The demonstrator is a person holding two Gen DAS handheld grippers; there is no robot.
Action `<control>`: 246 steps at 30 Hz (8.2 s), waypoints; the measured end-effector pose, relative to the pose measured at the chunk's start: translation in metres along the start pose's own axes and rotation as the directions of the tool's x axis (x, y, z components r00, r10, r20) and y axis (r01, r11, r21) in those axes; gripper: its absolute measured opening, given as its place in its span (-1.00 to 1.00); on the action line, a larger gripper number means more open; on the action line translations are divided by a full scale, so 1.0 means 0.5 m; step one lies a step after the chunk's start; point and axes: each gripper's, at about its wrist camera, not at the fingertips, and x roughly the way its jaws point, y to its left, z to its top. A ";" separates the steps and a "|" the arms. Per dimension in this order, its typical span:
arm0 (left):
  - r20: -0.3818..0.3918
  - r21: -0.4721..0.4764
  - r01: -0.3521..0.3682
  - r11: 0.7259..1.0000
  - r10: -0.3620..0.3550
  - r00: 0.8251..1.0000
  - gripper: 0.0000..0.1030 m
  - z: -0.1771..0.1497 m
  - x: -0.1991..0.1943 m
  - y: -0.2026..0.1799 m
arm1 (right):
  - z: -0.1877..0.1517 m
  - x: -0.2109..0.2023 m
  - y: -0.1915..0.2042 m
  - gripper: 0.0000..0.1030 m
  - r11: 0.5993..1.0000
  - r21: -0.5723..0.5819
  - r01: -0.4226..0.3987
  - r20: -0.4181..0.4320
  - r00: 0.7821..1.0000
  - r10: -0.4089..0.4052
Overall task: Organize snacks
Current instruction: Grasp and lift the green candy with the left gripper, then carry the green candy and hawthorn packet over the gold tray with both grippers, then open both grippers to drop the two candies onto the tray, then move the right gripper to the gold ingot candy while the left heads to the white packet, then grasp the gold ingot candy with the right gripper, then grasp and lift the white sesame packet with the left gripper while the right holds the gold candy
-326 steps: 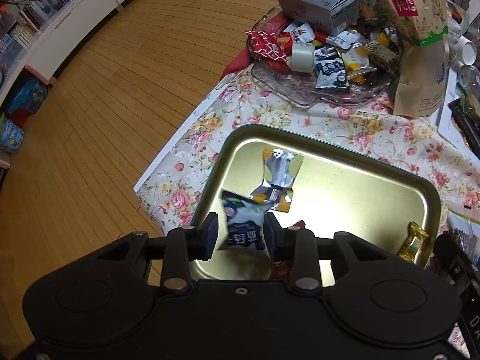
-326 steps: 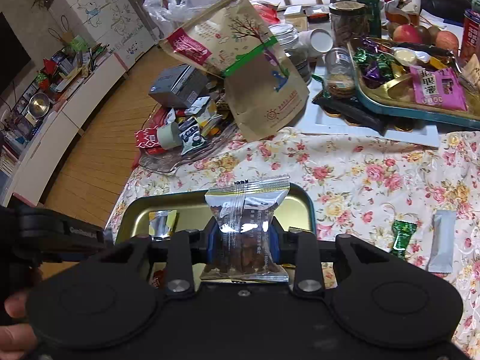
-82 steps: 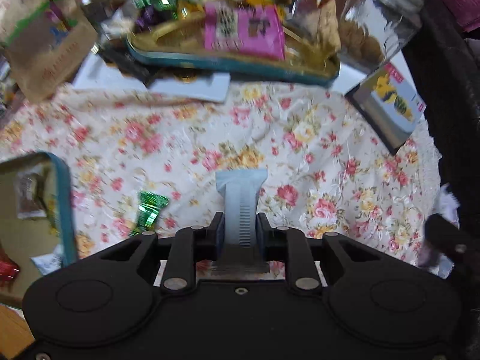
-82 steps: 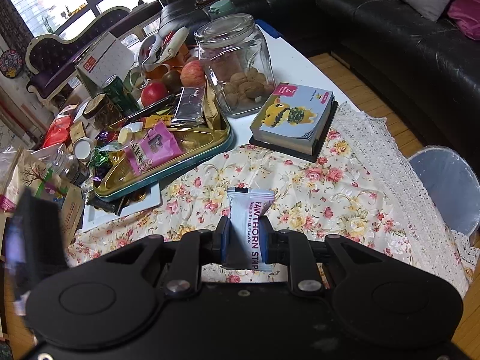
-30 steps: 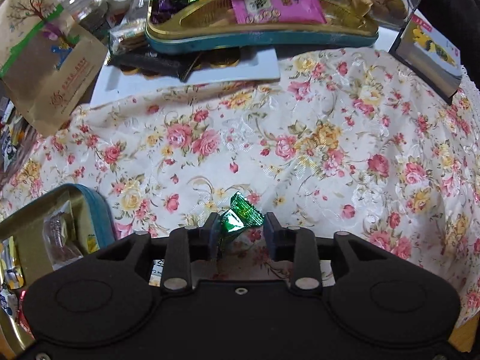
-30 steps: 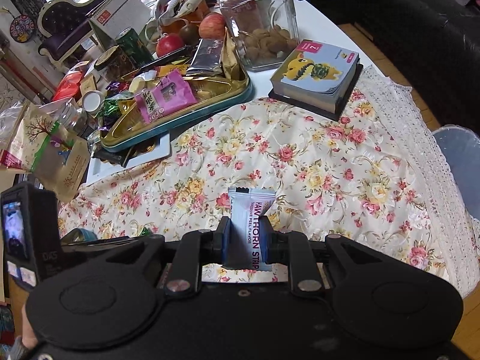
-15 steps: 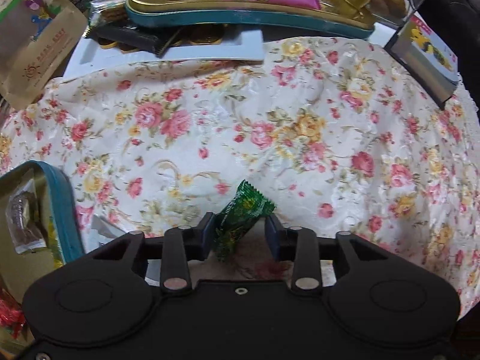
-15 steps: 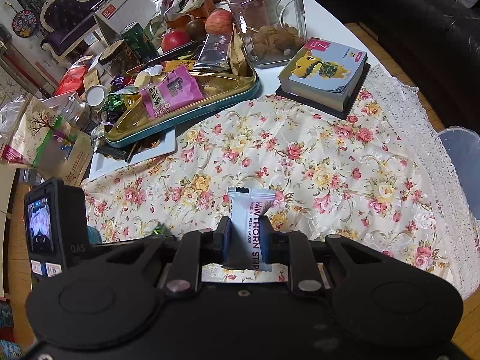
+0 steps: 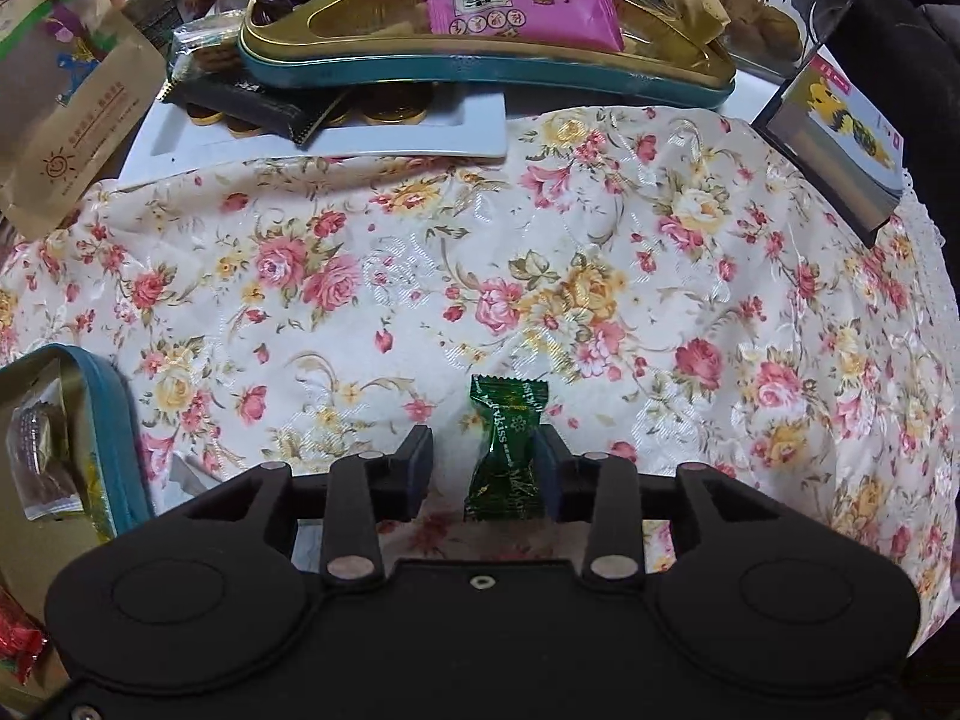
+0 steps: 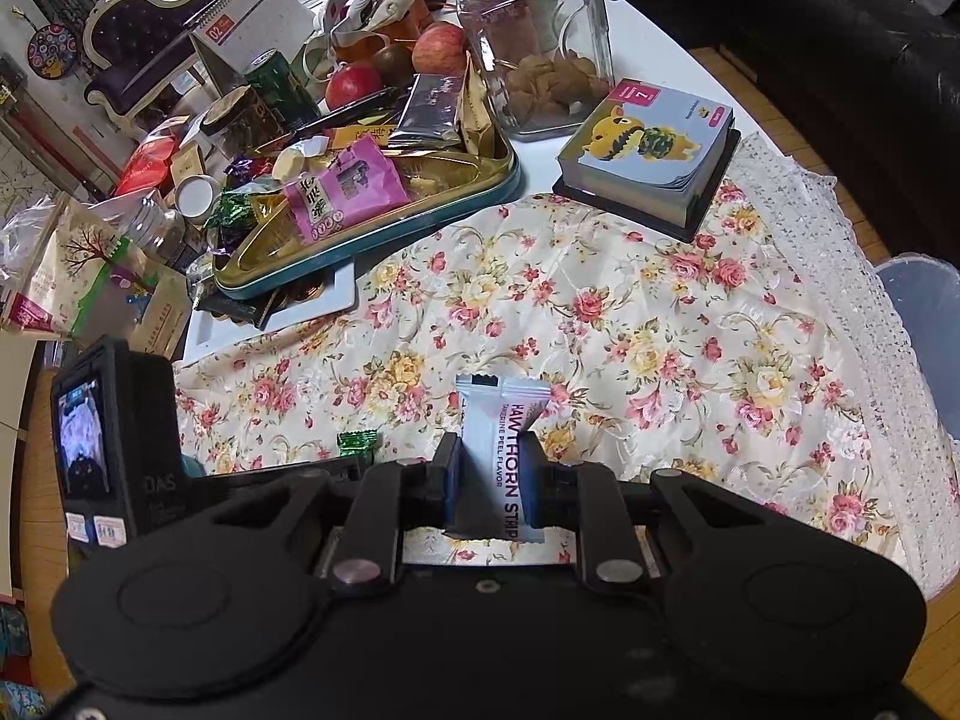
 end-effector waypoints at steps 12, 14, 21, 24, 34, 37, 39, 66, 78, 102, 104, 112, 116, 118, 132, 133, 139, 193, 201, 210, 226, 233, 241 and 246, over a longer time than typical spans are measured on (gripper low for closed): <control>0.003 0.019 -0.063 0.998 0.063 0.998 -0.09 -0.004 0.036 -0.046 | 0.001 -0.006 0.002 -0.58 1.000 0.005 -0.007 0.010 1.000 0.007; 0.010 -0.007 -0.061 0.998 0.061 0.998 -0.14 -0.008 0.040 -0.042 | 0.001 -0.006 0.003 -0.58 1.000 0.003 -0.008 0.013 1.000 0.008; -0.008 -0.114 -0.028 0.993 0.027 1.000 -0.53 -0.012 0.017 -0.027 | 0.003 -0.012 0.010 -0.58 1.000 0.002 -0.015 0.027 1.000 0.015; 0.000 -0.141 -0.017 0.990 0.017 1.000 -0.53 -0.019 -0.021 -0.018 | 0.007 -0.013 0.015 -0.58 1.000 0.005 -0.017 0.031 0.999 0.017; 0.106 -0.180 -0.106 0.978 0.126 0.986 -0.52 -0.015 -0.218 0.107 | 0.005 0.008 0.081 -0.58 0.999 -0.030 -0.011 0.030 0.999 0.012; 0.120 -0.221 -0.135 0.966 0.165 0.979 -0.52 -0.025 -0.260 0.173 | -0.006 0.017 0.124 -0.58 0.997 -0.074 -0.028 0.026 0.999 0.030; 0.114 -0.254 -0.149 0.956 0.182 0.977 -0.52 -0.034 -0.279 0.220 | -0.016 0.021 0.161 -0.58 0.993 -0.111 -0.049 0.026 0.998 0.052; -0.001 -0.519 -0.211 0.828 0.246 0.969 -0.37 -0.154 -0.334 0.566 | -0.210 0.059 0.583 -0.44 0.749 -0.503 -0.432 -0.182 0.900 0.397; 0.016 -0.447 -0.217 0.868 0.250 0.968 -0.12 -0.146 -0.327 0.517 | -0.195 0.070 0.554 -0.24 0.796 -0.483 -0.364 -0.149 0.930 0.335; 0.025 -0.176 -0.116 0.978 0.122 0.992 -0.12 -0.120 -0.279 0.296 | -0.183 0.107 0.264 -0.24 0.876 -0.471 -0.103 -0.064 0.995 0.083; 0.017 -0.171 -0.110 0.979 0.114 0.993 -0.12 -0.118 -0.273 0.291 | -0.212 0.104 0.262 -0.24 0.844 -0.518 -0.140 -0.095 0.990 0.106; -0.027 -0.143 -0.099 0.985 0.096 0.995 -0.12 -0.116 -0.247 0.266 | -0.320 0.108 0.259 -0.24 0.673 -0.717 -0.180 -0.130 0.984 0.124; -0.049 -0.137 -0.071 0.988 0.064 0.997 -0.12 -0.114 -0.239 0.257 | -0.329 0.125 0.244 -0.24 0.676 -0.709 -0.201 -0.163 0.979 0.121; -0.058 -0.141 -0.052 0.989 0.044 0.997 -0.12 -0.112 -0.235 0.255 | -0.332 0.131 0.240 -0.24 0.679 -0.706 -0.204 -0.170 0.979 0.117; -0.091 -0.206 0.035 0.978 -0.055 0.994 -0.12 -0.096 -0.207 0.251 | -0.301 0.163 0.222 -0.51 0.714 -0.693 -0.097 -0.120 0.993 0.018; -0.090 -0.213 0.040 0.976 -0.060 0.994 -0.12 -0.093 -0.205 0.251 | -0.290 0.164 0.216 -0.51 0.731 -0.677 -0.079 -0.109 0.994 0.006; -0.092 -0.252 0.042 0.967 -0.067 0.994 -0.12 -0.081 -0.178 0.239 | -0.225 0.159 0.177 -0.55 0.824 -0.567 0.024 -0.040 0.998 -0.057; -0.203 -0.491 -0.177 0.853 0.086 0.975 0.03 -0.025 0.025 0.195 | -0.123 0.051 0.135 -0.54 0.928 -0.372 0.001 0.087 0.996 0.034; -0.191 -0.335 -0.126 0.934 0.064 0.980 -0.84 0.001 0.038 0.155 | -0.119 0.062 0.122 -0.55 0.934 -0.356 0.025 0.070 0.998 0.000; -0.093 0.032 -0.098 0.995 0.101 0.991 -0.54 -0.012 -0.028 0.088 | -0.106 0.081 0.082 -0.54 0.963 -0.265 0.050 0.023 0.999 -0.045; -0.034 0.452 -0.116 0.885 0.146 0.989 -0.12 -0.053 -0.042 0.134 | -0.101 0.072 0.101 -0.54 0.959 -0.283 0.021 0.011 1.000 -0.019; -0.072 0.412 -0.124 0.903 0.168 0.983 -0.11 -0.043 -0.002 0.127 | -0.098 0.082 0.095 -0.54 0.965 -0.260 0.023 -0.008 1.000 -0.026; -0.166 0.171 -0.039 0.985 0.068 0.984 -0.40 -0.052 0.008 0.107 | -0.093 0.116 0.061 -0.54 0.978 -0.202 0.056 -0.088 0.993 -0.075; -0.225 0.080 -0.001 0.997 0.019 0.974 -0.40 -0.103 0.000 0.055 | -0.094 0.148 0.023 -0.54 0.989 -0.127 0.071 -0.155 0.984 -0.091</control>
